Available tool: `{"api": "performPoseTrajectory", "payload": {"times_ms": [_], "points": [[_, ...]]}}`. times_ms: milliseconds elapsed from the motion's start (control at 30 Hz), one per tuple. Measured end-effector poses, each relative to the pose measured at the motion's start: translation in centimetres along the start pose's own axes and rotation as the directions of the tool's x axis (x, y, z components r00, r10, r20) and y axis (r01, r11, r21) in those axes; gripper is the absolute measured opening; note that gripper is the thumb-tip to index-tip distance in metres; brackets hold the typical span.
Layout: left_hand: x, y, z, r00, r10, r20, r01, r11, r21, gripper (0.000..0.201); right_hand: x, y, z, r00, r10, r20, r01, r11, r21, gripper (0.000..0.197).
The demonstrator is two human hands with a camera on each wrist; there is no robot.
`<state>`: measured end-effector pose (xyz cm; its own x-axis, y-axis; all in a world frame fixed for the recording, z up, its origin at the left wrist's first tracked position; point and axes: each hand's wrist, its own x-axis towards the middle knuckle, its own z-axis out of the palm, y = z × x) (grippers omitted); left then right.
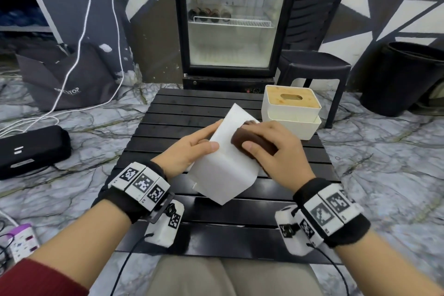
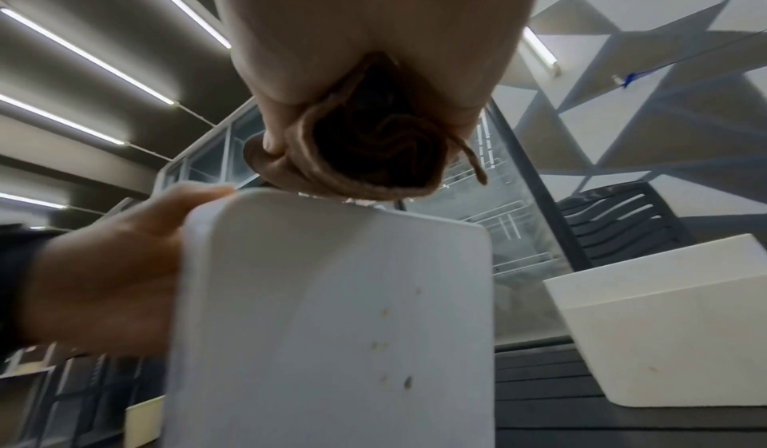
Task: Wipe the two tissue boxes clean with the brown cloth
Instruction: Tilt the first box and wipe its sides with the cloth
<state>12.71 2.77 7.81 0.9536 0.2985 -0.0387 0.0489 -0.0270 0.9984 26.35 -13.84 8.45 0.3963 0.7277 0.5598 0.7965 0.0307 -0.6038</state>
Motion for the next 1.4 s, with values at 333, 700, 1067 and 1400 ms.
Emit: {"api": "performPoseTrajectory", "payload": {"times_ms": [333,700,1067,1400], "points": [[-0.1,-0.1,0.0,1.0,-0.003,0.02,0.003,1.0,0.023,0.048,-3.4,-2.4,2.7,0.999,-0.048,0.013,0.05,0.97,-0.237,0.037],[-0.1,0.5,0.6,0.997,-0.022,0.078,0.019,0.999,0.033,0.057,-0.8,1.6,2.3,0.993,0.079,-0.088,-0.085,0.994,-0.069,0.036],[0.7,0.3,0.3,0.991,-0.028,0.132,0.017,0.996,0.083,0.066,2.3,5.2,1.4,0.981,0.152,-0.125,-0.163,0.982,-0.09,0.032],[0.7,0.1,0.2,0.989,-0.029,0.142,0.016,0.996,0.091,0.063,3.2,6.6,0.9,0.969,0.234,-0.077,-0.239,0.969,-0.056,0.03]]}}
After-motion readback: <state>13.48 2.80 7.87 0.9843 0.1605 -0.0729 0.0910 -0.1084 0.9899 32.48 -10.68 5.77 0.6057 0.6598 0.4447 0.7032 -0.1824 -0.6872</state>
